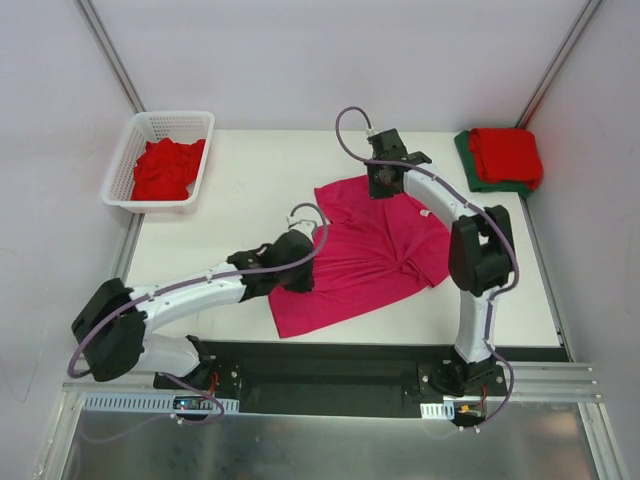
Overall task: Fold and stack the t-shirts
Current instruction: Flatten out the tshirt
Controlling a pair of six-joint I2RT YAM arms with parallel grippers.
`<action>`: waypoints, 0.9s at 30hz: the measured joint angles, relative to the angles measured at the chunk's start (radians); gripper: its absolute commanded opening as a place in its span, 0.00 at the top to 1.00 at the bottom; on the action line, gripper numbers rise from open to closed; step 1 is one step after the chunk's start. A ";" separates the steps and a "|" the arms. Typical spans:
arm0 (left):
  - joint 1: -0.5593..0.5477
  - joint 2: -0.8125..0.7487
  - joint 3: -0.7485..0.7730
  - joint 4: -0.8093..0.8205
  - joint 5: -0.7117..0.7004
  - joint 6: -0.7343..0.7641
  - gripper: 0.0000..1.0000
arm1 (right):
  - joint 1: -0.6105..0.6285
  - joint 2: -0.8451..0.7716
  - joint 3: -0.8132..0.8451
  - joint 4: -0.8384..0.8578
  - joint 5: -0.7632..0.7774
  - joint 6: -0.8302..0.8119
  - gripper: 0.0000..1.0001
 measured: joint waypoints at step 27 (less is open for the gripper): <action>-0.097 0.289 -0.045 0.173 -0.051 -0.141 1.00 | -0.107 0.159 -0.055 -0.009 -0.115 -0.019 0.99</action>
